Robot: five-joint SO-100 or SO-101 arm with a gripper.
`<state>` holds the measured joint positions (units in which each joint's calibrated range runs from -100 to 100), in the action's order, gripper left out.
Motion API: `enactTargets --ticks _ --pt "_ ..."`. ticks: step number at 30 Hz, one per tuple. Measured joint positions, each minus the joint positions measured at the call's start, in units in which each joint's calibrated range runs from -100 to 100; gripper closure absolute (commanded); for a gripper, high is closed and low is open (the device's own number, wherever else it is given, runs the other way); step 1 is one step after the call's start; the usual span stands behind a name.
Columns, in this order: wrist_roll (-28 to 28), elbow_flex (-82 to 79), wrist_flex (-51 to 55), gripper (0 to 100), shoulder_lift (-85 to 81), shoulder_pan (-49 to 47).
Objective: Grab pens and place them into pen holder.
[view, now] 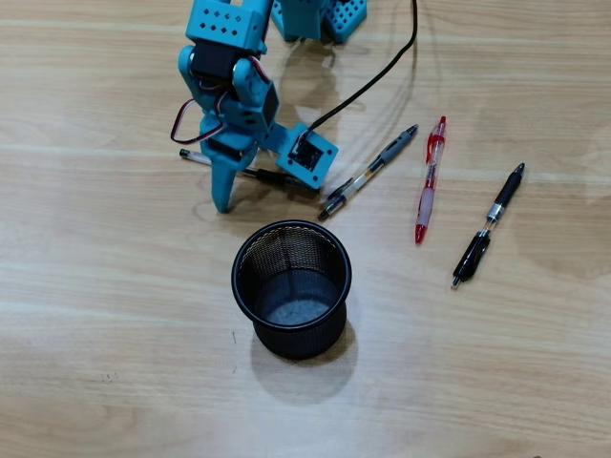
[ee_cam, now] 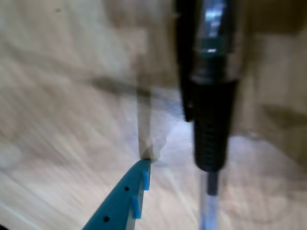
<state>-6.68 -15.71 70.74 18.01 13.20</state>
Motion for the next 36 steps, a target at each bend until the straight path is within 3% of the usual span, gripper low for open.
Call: enactTargets --ticks 5,8,23,36 --pt "-0.05 -0.18 -1.64 91 0.17 0.19" --pt "-0.62 -0.18 -1.64 98 0.17 0.19" --pt "-2.44 -0.53 -1.12 98 0.34 -0.29" --pt "-5.93 -8.25 3.97 98 -28.04 4.29"
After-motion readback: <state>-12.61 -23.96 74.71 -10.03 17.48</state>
